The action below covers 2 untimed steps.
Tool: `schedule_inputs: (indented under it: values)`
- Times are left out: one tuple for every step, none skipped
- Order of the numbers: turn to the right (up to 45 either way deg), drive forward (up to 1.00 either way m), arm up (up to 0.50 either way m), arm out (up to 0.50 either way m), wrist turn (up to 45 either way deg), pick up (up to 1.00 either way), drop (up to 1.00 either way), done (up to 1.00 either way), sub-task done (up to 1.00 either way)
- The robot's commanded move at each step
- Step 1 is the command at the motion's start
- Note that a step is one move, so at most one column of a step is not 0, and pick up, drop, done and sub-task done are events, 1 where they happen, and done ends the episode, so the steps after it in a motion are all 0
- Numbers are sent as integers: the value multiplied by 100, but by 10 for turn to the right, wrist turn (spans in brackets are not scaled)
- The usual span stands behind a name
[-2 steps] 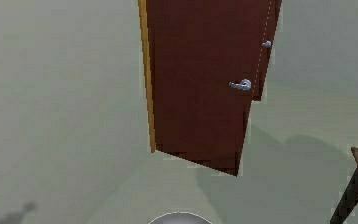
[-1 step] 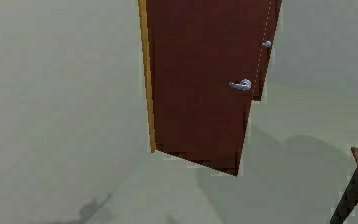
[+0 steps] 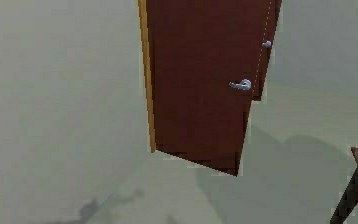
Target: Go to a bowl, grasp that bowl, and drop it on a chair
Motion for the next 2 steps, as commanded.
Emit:
schedule_inputs:
  values:
    - [0,0,-46,0,0,0,0,0,0]
    - [0,0,-50,0,0,0,0,0,0]
